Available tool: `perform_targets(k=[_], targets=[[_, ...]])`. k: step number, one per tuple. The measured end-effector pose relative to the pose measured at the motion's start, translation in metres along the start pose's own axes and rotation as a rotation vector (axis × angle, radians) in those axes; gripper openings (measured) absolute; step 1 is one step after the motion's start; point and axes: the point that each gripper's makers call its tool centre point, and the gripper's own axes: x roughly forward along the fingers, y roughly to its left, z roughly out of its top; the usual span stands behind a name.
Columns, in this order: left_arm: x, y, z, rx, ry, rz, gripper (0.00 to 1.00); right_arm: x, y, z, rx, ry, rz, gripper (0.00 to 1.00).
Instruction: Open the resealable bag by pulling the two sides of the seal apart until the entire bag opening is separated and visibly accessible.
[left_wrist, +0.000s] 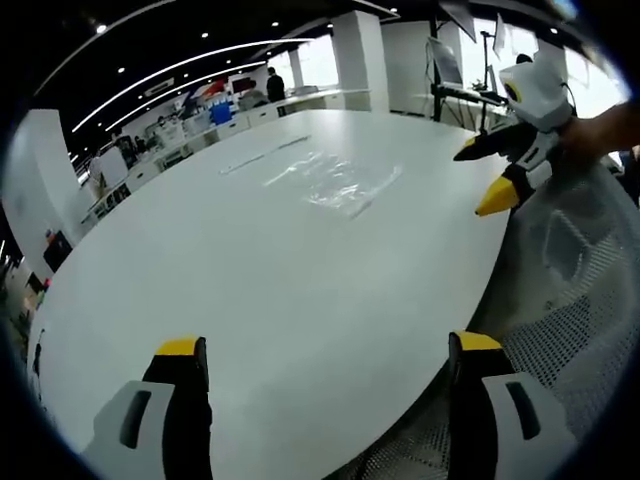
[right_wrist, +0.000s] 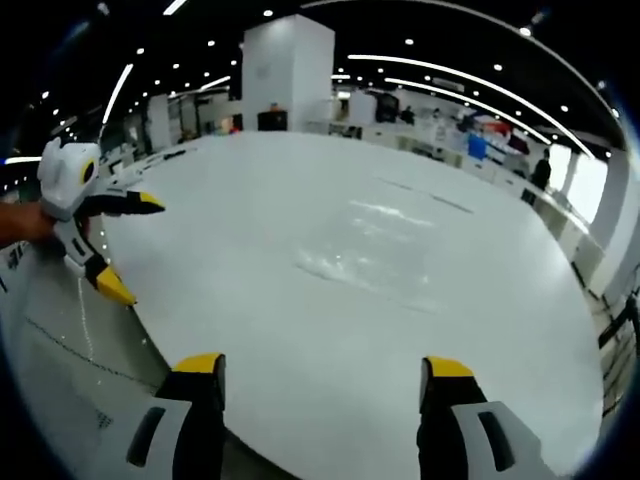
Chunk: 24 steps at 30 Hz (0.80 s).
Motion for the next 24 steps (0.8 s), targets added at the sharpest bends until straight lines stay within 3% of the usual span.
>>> perform_targets(k=[8,13,21,24], targets=[[0.001,-0.002,-0.002,-0.010,0.007,-0.014,0.99,0.003,0.002,0.007,-0.035,0.013,0.067,0.82],[0.001,-0.002,-0.002,-0.021,0.008,-0.018,0.98,0.012,-0.005,0.019,-0.127,0.024,0.096,0.81],[0.000,-0.003,-0.002,-0.021,0.010,-0.023,0.97,0.035,-0.015,0.022,-0.325,0.110,0.152,0.71],[0.001,-0.003,-0.004,-0.018,0.015,-0.023,0.97,0.044,-0.022,0.024,-0.338,0.112,0.155,0.65]])
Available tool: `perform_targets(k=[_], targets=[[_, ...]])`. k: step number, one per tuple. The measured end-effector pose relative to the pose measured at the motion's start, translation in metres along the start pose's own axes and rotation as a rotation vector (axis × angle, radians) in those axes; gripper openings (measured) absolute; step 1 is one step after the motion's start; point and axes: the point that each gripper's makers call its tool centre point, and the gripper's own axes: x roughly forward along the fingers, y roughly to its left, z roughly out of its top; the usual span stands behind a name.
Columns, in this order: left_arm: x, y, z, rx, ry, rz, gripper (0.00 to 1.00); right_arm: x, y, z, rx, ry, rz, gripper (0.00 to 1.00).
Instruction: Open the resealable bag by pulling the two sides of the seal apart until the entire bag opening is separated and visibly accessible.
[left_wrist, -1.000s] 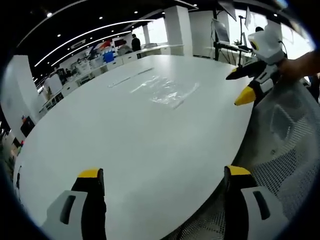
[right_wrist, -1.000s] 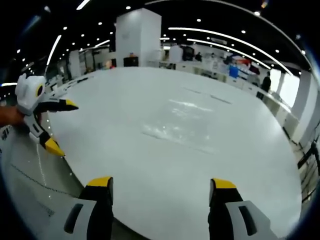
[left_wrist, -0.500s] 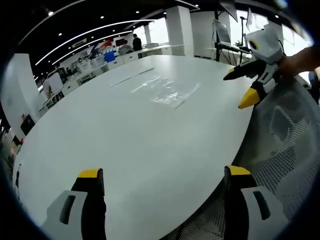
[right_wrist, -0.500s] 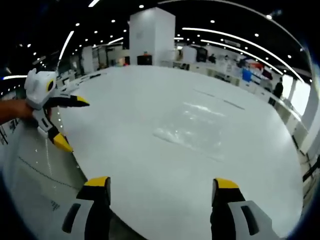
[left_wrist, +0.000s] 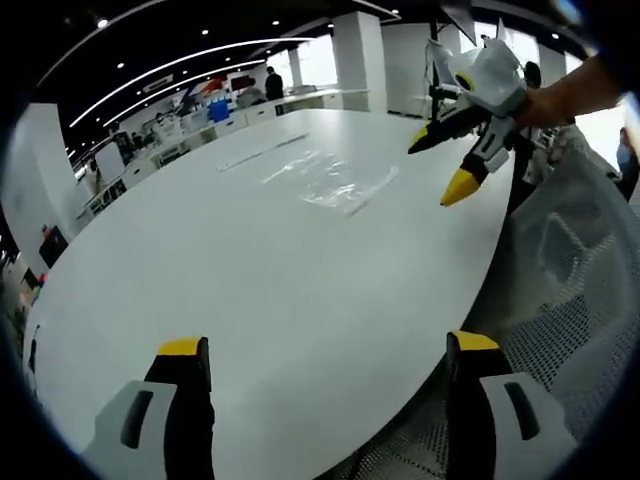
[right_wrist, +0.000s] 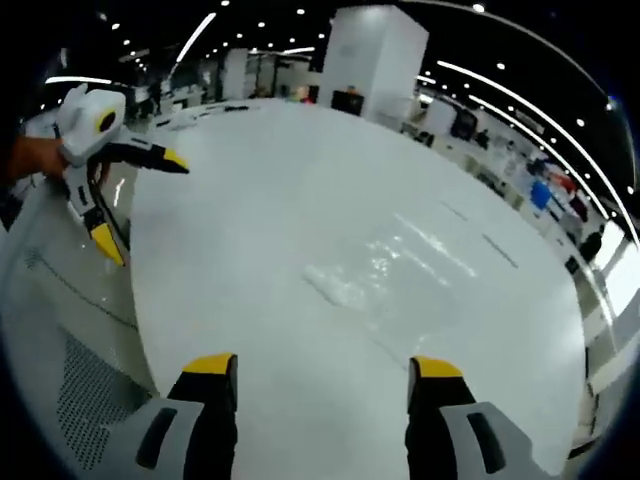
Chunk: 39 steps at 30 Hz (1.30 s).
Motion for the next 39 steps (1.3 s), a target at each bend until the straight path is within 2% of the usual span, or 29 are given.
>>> perform_targets(k=[6,13,14,17,18,19,26,27,34,39], targets=[[-0.001,0.000,0.000,0.012,0.002,0.000,0.95,0.010,-0.015,-0.002,0.021,0.018,0.006,0.64],[-0.002,-0.002,0.002,0.002,-0.009,-0.010,0.94,0.016,-0.019,-0.014,0.028,0.065,0.037,0.61],[-0.003,-0.003,0.006,-0.004,-0.033,-0.017,0.94,0.019,-0.021,-0.013,0.015,0.066,0.042,0.61],[-0.003,-0.003,0.007,-0.007,-0.039,-0.019,0.94,0.019,-0.021,-0.012,0.014,0.066,0.042,0.61],[-0.005,-0.003,0.016,-0.060,-0.093,-0.032,0.94,0.023,-0.026,-0.007,0.013,0.060,0.047,0.61],[-0.005,-0.002,0.018,-0.065,-0.099,-0.033,0.94,0.024,-0.027,-0.006,0.011,0.059,0.048,0.61],[-0.005,-0.005,0.019,-0.081,-0.108,-0.043,0.96,0.029,-0.035,-0.003,0.017,0.063,0.054,0.58],[-0.005,-0.007,0.020,-0.102,-0.115,-0.057,0.96,0.031,-0.036,-0.003,0.013,0.070,0.064,0.57],[-0.005,-0.013,0.019,-0.135,-0.112,-0.097,0.94,0.037,-0.041,-0.011,0.012,0.095,0.086,0.51],[-0.004,-0.015,0.018,-0.143,-0.104,-0.105,0.94,0.038,-0.038,-0.020,0.057,0.130,0.119,0.48]])
